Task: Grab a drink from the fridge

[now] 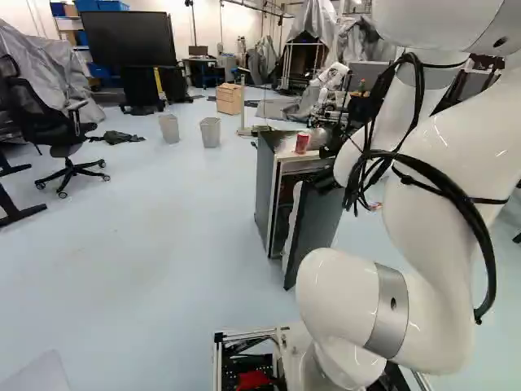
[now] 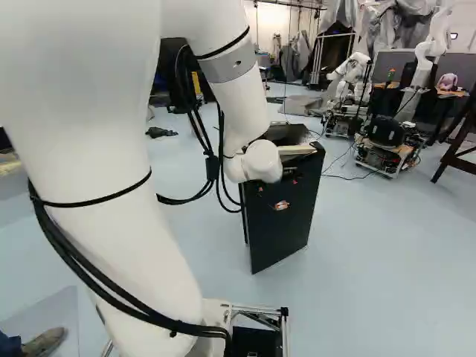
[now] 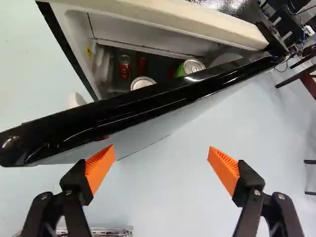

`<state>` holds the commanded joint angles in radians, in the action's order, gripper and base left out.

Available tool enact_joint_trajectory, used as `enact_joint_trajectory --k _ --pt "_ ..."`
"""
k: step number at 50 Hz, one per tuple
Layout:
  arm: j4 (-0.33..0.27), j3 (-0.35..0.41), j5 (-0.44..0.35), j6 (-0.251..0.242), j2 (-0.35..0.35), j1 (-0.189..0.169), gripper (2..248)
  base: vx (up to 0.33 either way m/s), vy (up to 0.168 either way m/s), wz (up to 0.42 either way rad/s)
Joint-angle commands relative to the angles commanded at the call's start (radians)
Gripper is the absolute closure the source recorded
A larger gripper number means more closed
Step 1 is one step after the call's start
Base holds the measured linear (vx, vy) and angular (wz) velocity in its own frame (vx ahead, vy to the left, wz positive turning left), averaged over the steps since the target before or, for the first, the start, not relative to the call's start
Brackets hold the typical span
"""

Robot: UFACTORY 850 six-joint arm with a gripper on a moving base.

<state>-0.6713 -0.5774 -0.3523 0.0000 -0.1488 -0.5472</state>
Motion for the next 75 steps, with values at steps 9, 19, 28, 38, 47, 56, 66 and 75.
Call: enact_joint_trajectory --k 9,19,28,38,47,56,66,75 --pt "-0.003 -0.002 -0.003 0.000 -0.002 0.004 3 0.000 0.000 0.000" --pt "-0.003 -0.008 -0.003 0.000 -0.007 0.014 3 0.000 0.000 0.000" --pt "-0.003 -0.014 -0.003 0.000 -0.012 0.029 3 0.000 0.000 0.000" --pt "-0.003 -0.022 -0.003 0.000 -0.019 0.046 3 0.000 0.000 0.000" --pt "-0.003 -0.030 -0.003 0.000 -0.026 0.062 3 0.000 0.000 0.000" --pt "-0.003 -0.040 -0.003 0.000 -0.035 0.079 3 0.000 0.000 0.000" --pt "-0.003 -0.053 -0.003 0.000 -0.046 0.097 3 0.000 0.000 0.000" --pt "-0.003 -0.065 -0.003 0.000 -0.056 0.114 3 0.000 0.000 0.000"
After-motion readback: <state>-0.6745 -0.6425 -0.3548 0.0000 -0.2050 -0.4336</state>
